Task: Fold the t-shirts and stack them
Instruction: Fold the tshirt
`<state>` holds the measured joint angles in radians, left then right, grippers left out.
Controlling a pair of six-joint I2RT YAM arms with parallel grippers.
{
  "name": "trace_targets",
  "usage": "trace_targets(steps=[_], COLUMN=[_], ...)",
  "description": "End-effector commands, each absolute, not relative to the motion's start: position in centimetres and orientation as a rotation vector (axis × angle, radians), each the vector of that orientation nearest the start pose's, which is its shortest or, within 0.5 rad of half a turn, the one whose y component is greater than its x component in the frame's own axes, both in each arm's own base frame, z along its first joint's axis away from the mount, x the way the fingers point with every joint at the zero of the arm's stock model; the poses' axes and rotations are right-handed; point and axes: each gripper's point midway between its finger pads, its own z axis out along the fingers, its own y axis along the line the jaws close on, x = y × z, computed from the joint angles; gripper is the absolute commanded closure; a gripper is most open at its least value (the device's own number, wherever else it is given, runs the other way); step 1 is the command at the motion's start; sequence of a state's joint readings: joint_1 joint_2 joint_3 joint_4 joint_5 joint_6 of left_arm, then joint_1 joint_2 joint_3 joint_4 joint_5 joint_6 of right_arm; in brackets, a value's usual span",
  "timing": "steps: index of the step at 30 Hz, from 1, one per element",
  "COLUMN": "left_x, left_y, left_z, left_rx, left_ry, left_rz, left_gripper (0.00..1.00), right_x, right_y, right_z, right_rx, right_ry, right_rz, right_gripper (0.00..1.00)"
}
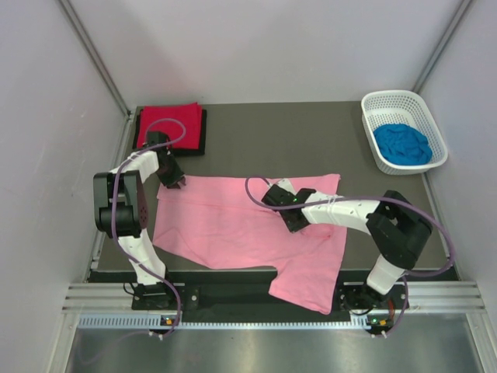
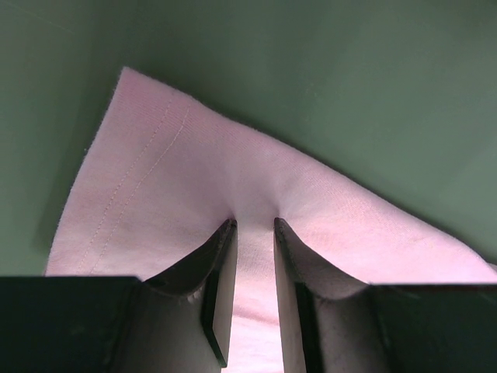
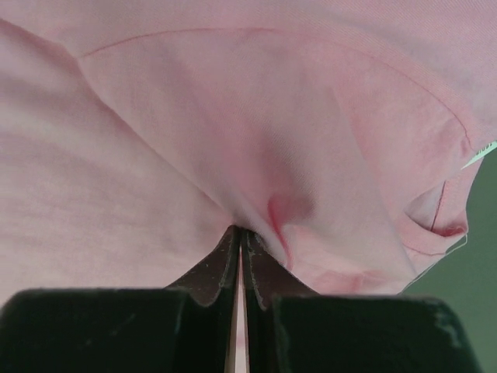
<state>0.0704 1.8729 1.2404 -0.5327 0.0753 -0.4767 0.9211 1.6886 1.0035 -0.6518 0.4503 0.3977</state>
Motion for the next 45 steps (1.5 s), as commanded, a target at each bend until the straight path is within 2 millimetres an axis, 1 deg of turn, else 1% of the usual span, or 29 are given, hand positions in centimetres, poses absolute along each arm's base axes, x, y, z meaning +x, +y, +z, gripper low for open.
trace_targets(steps=[1,4,9,11,14,20,24,29,34,36,37,38,39,41,42,45], left_x=[39.7,39.7,39.8,39.7,39.8,39.7,39.7,39.6,39.5,39.5,39.5,39.5,39.6,39.5,39.6,39.7], left_y=[0.3,0.5,0.7,0.8,0.8,0.9,0.9,1.0,1.0,1.0,1.4,1.5,1.5,1.4,1.4,1.4], left_z=[2.5,2.6,2.5,2.4,2.4,2.3,2.2,2.2,2.2,2.1,2.0,2.1,2.1,2.1,2.3,2.5], left_rx=[-0.733,-0.731,-0.734,-0.735,-0.731,-0.732,-0.736,-0.733,-0.732,-0.73,-0.737,-0.739,-0.739,-0.737,-0.733,-0.732], left_ry=[2.649,2.644,2.653,2.653,2.654,2.659,2.662,2.667,2.671,2.673,2.666,2.664,2.664,2.668,2.667,2.66], left_rz=[-0.172,-0.154,-0.14,-0.137,-0.135,-0.122,-0.118,-0.116,-0.114,-0.114,-0.073,-0.073,-0.073,-0.076,-0.08,-0.08], left_gripper=[0.69,0.69,0.69,0.69,0.69,0.69,0.69,0.69,0.69,0.69,0.69,0.69,0.69,0.69,0.69,0.69], right_x=[23.7,23.5,23.4,23.2,23.1,22.0,21.7,21.2,20.9,20.8,20.6,20.5,20.3,20.5,20.3,20.0], right_y=[21.9,22.3,23.0,23.3,22.9,23.0,23.2,23.2,23.2,23.4,23.4,23.5,23.6,23.4,23.6,23.0], right_z=[6.5,7.4,8.1,8.0,7.8,7.8,8.4,8.5,8.3,8.5,8.3,8.4,8.2,7.9,7.7,6.5], right_rx=[-0.608,-0.618,-0.632,-0.638,-0.646,-0.692,-0.677,-0.684,-0.674,-0.663,-0.662,-0.654,-0.653,-0.634,-0.635,-0.63], right_ry=[2.545,2.541,2.542,2.55,2.558,2.574,2.559,2.561,2.569,2.565,2.569,2.568,2.573,2.568,2.576,2.619], right_rz=[-0.124,-0.059,0.017,0.058,0.07,0.133,0.176,0.207,0.27,0.31,0.331,0.354,0.393,0.402,0.44,0.42], right_gripper=[1.0,1.0,1.0,1.0,1.0,1.0,1.0,1.0,1.0,1.0,1.0,1.0,1.0,1.0,1.0,0.98])
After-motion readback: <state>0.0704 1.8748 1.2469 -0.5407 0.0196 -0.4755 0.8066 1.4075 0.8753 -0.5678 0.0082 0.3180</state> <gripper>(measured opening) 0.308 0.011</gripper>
